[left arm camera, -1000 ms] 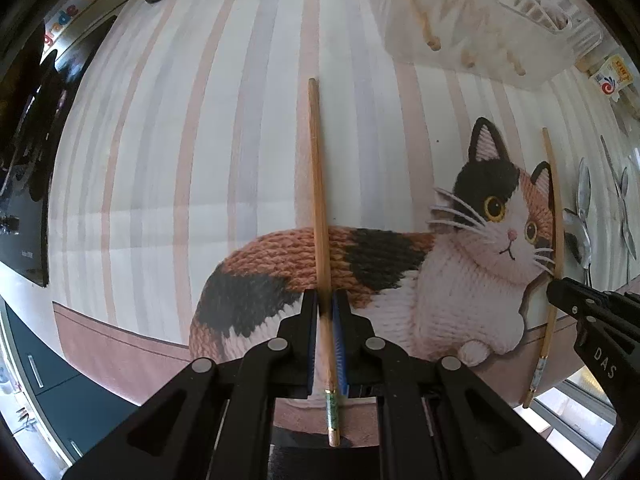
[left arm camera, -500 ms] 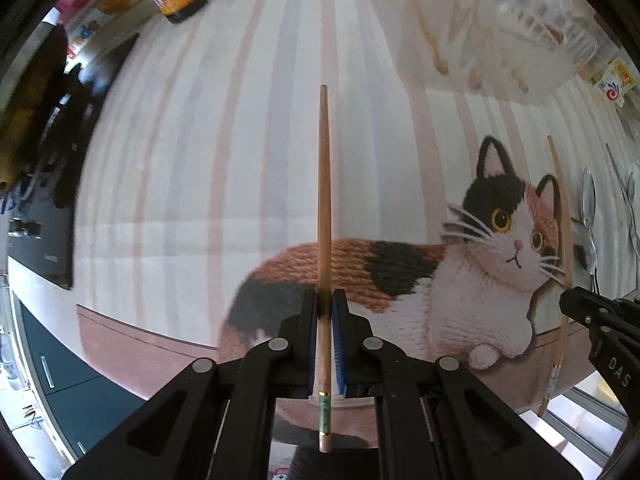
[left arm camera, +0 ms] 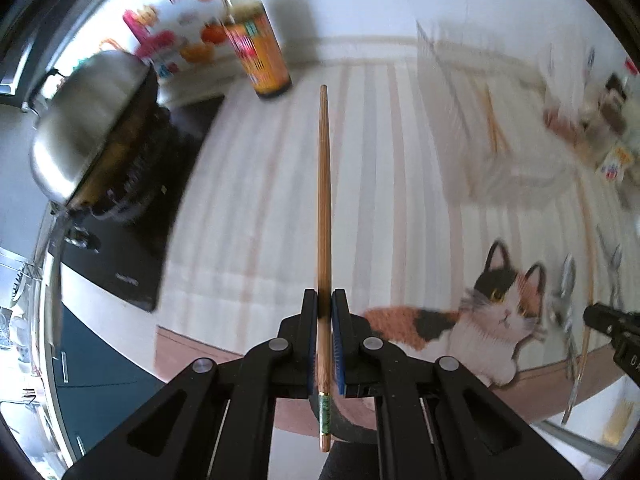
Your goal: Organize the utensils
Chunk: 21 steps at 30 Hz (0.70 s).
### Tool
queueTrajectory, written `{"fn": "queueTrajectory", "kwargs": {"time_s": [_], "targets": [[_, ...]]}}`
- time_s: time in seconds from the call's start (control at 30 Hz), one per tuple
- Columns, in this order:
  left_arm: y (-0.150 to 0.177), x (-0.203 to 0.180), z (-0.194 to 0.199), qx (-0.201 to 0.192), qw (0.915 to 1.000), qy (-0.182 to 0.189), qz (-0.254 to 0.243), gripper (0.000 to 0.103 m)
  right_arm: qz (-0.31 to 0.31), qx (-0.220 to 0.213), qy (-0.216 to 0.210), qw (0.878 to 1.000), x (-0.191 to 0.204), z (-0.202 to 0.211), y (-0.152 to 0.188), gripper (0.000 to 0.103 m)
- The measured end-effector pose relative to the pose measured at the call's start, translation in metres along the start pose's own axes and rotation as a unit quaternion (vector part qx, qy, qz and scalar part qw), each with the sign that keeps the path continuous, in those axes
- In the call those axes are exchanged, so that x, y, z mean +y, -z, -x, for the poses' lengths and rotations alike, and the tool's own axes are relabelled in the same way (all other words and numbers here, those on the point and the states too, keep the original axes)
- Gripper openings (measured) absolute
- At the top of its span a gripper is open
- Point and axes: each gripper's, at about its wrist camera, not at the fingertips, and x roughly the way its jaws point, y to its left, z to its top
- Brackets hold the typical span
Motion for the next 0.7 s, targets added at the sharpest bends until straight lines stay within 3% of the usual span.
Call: {"fn": "queueTrajectory", "kwargs": {"time_s": [0.1,0.23,0.33,0.47,0.5,0.63,0.7], "targets": [[-0.017,0.007,0.023,-0.031,0.9995,0.006,0.009,0.005,0.004,-0.011,-0.010,1.000,-0.004,0.017,-0.009,0.000],[-0.035,0.005,0.043,-0.060,0.9981,0.016,0.007,0.005,0.012,-0.024,-0.029,0.999,-0.006,0.038,-0.019,0.000],[-0.042,-0.002,0.044,-0.064,0.9977,0.019,0.005,0.005,0.018,0.002,-0.041,0.999,-0.005,0.021,-0.025,0.000],[-0.035,-0.006,0.019,-0.036,0.9992,0.016,0.007,0.005,-0.016,0.055,-0.080,0.995,-0.016,-0.021,-0.029,0.002],[-0.030,-0.006,0.007,-0.022,0.9996,0.014,0.009,0.005,-0.020,0.064,-0.089,0.994,-0.015,-0.033,-0.029,0.007],[-0.011,-0.007,-0.027,0.018,0.9998,0.004,0.010,0.005,-0.015,0.081,-0.063,0.995,-0.002,-0.069,-0.027,0.029],[-0.003,-0.006,-0.040,0.034,0.9994,0.000,0.008,0.005,-0.006,0.084,-0.044,0.995,0.009,-0.086,-0.026,0.029]]}}
